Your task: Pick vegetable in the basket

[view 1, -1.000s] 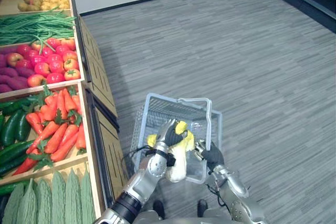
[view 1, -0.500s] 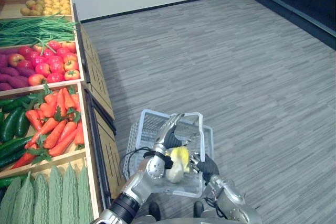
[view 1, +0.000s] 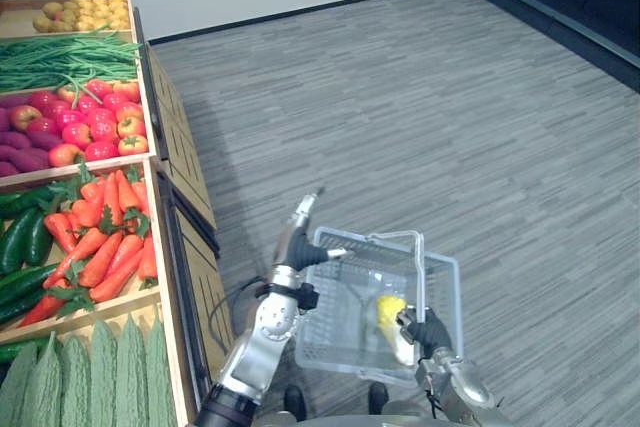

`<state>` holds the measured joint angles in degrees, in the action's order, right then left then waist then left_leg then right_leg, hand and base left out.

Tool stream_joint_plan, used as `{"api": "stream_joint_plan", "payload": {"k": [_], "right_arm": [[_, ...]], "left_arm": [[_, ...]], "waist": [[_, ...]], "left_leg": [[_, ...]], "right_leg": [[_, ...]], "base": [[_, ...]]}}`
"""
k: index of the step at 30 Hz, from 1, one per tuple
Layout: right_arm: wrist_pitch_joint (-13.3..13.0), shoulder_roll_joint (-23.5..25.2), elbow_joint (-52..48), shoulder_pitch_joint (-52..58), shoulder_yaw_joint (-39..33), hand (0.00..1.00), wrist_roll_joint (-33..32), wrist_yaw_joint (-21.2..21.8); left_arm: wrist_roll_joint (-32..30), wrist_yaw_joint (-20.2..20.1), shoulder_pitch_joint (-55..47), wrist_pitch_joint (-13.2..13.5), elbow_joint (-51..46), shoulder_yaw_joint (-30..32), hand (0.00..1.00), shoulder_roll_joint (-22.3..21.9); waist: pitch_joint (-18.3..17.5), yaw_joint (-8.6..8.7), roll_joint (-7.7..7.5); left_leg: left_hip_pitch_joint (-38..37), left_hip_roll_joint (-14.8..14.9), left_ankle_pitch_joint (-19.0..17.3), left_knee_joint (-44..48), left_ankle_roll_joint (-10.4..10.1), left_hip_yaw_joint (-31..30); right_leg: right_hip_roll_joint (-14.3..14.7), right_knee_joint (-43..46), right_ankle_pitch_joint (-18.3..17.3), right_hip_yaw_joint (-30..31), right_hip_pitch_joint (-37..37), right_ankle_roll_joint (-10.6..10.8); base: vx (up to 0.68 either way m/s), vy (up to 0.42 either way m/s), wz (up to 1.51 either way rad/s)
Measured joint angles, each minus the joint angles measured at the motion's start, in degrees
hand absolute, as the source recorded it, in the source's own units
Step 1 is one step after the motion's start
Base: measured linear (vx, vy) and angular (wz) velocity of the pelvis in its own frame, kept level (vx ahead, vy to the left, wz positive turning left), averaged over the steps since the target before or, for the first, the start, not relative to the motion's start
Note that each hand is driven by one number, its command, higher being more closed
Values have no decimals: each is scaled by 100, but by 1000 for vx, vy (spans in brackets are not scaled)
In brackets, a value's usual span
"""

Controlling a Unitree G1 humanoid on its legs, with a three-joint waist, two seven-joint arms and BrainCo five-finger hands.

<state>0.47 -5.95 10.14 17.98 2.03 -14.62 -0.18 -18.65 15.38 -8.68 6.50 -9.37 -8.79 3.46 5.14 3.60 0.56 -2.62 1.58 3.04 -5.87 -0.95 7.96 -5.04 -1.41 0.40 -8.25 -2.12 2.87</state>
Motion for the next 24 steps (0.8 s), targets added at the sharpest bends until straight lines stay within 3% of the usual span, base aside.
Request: {"api": "stream_joint_plan", "payload": {"k": [7,12,13,15,16,17,19,20,22,24], "right_arm": [[-34,23,0,-11,-821,100,635,-248],[-66,152,0,-28,-1176,100,864,-516],[-65,202,2,-40,-1262,100,922,-548],[-55,226,15,-53,-1312,100,1043,-604],[-48,183,24,-85,-1315,100,1087,-611],[-49,202,21,-118,-1314,100,1177,-617],[-42,316,27,-206,-1285,100,1261,-624],[-42,358,27,-250,-1275,100,1283,-614],[-47,339,25,-431,-1288,100,1295,-618],[-92,304,8,-555,-1329,100,1299,-627]], "left_arm": [[455,113,-944,98,-655,733,0,-245],[571,133,-1315,152,-1058,959,0,-453],[573,134,-1275,154,-1140,966,0,-511],[573,145,-1289,156,-1241,974,0,-584],[575,182,-1285,157,-1257,972,0,-660],[576,236,-1281,158,-1269,953,0,-634],[574,255,-1255,159,-1269,952,0,-509],[575,264,-1253,157,-1267,974,0,-432],[579,373,-1234,156,-1245,976,0,-420],[646,383,-1007,145,-1001,914,0,-428]], "waist": [[-32,-156,47],[-17,-224,3],[51,-227,-105],[106,-228,-134],[197,-238,-33],[256,-222,34],[307,-130,35],[346,-127,-1],[399,-148,-50],[487,-129,76]], "left_leg": [[65,-12,-3,1,-5,-91],[243,-138,-105,132,63,-280],[430,-221,-350,552,95,-321],[625,-233,-808,1279,152,-373],[704,-160,-1150,1723,217,-459],[684,-125,-1354,1999,314,-579],[584,-121,-1465,2093,474,-783],[591,-64,-1499,2087,524,-875],[657,15,-1572,2155,501,-1055],[729,112,-1782,2326,421,-1325]], "right_leg": [[-20,-4,-36,-150,-8,50],[-170,71,-236,-430,53,233],[-298,408,-434,-529,159,292],[-470,1096,-654,-692,266,347],[-525,1940,-745,-774,473,447],[-638,2931,-685,-738,776,388],[-718,4035,-602,-530,1287,134],[-664,4024,-923,-415,1473,106],[-440,3499,-1090,-292,1702,86],[-99,2682,-1024,228,1891,158]], "base": [[-7,-2,11],[19,25,23],[34,62,39],[49,74,25],[39,110,23],[25,108,28],[96,82,54],[146,5,46],[273,-79,33],[246,-99,46]]}}
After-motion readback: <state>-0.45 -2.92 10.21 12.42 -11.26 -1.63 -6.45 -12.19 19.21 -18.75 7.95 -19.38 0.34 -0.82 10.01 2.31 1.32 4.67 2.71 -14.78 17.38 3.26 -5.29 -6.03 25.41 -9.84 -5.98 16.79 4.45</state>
